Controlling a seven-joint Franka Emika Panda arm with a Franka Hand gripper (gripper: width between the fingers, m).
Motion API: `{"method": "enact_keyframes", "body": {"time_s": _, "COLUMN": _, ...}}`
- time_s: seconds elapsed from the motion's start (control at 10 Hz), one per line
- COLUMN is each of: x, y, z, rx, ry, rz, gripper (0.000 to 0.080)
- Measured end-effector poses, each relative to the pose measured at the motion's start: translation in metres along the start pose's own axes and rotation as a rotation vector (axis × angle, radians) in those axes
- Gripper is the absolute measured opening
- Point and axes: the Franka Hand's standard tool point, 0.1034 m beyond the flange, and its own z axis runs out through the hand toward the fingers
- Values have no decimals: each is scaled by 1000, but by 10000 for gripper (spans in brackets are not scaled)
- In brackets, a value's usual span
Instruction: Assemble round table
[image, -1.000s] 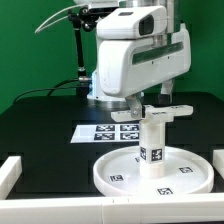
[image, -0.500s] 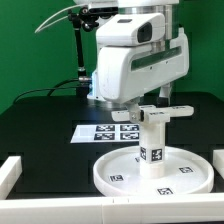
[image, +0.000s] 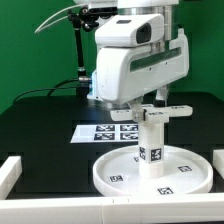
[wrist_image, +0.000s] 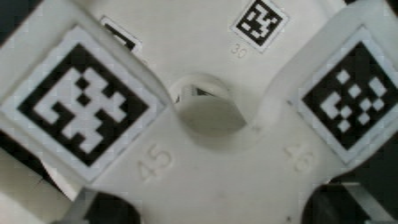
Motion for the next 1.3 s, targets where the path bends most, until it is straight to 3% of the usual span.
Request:
{"method": "enact_keyframes", "body": {"time_s": 0.4, "x": 0, "y": 0, "z": 0, "rx": 2, "ry": 2, "rz": 72, "gripper": 446}}
{"method": "enact_keyframes", "body": {"time_s": 0.7, "x": 2, "y": 2, "z": 0, "rx": -9, "ry": 26, "rz": 314, "gripper": 448}}
{"method": "enact_keyframes", "body": {"time_s": 1.3, "x": 2, "y": 3, "z": 0, "rx": 22, "ry": 53, "rz": 802, "gripper": 448}}
